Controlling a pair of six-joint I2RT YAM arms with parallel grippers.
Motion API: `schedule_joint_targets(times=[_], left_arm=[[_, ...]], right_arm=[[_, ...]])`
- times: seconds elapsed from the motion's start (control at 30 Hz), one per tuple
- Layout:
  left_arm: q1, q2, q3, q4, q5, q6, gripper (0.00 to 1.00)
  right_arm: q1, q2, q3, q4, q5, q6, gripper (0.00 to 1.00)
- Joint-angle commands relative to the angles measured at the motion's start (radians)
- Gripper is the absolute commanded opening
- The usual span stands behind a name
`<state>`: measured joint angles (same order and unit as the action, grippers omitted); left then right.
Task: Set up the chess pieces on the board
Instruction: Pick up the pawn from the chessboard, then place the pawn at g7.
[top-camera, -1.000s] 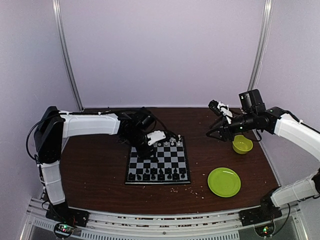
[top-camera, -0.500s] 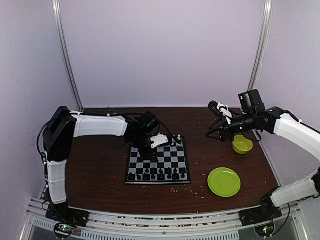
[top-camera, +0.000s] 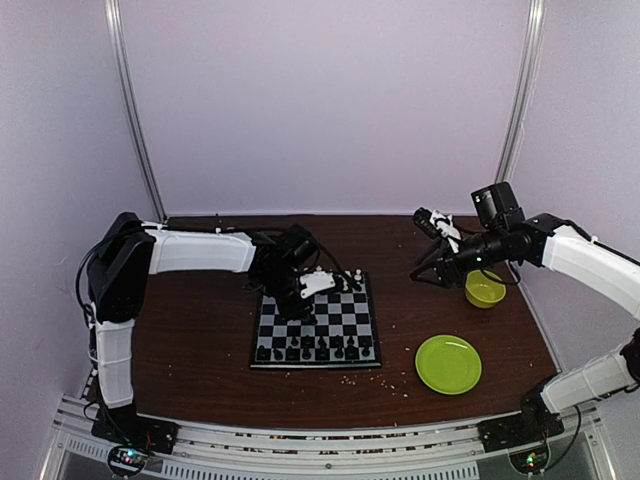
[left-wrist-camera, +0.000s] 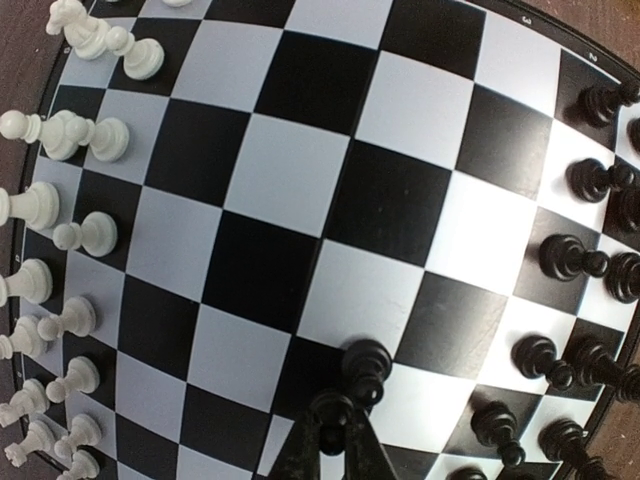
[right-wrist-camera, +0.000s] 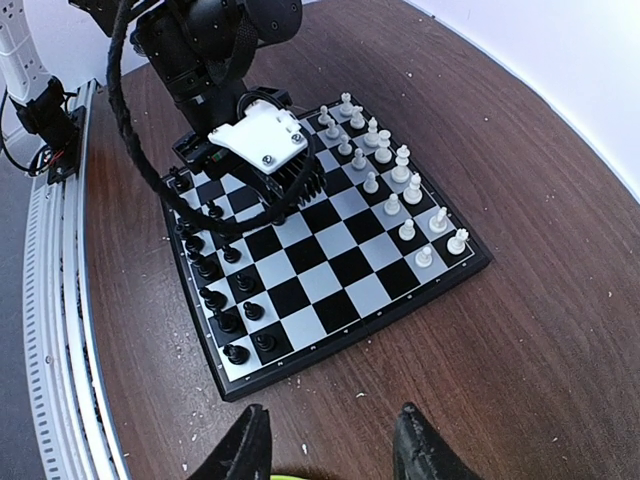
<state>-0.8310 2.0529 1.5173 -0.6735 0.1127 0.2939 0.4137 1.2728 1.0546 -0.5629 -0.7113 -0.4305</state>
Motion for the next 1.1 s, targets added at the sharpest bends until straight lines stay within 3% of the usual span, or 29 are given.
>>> schedule_joint_targets(times=[0.0,0.23,0.4,1.07], left_arm=[[0.016,-0.077,-0.028,-0.051,-0.025,-0.018,0.06],[0.033,-0.259,-0.209,-0.057,-0.027,-0.061,0.06],[0.033,-0.317,-0.293,-0.042,0.059,-0.045,0.06],[0.033,-0.233,-0.275,-0.014,0.101,-0.030,0.07]], right_arm=[[-0.006,0.003,0.026,-0.014,-0.017,-0.017,0.41],[-0.006,0.011,0.027,-0.015,-0.022,-0.017,0.41],[-0.006,0.023,0.030,-0.019,-0.024,-0.019,0.40],[-0.005,0.039,0.031,-0.020,-0.019,-0.019,0.40]])
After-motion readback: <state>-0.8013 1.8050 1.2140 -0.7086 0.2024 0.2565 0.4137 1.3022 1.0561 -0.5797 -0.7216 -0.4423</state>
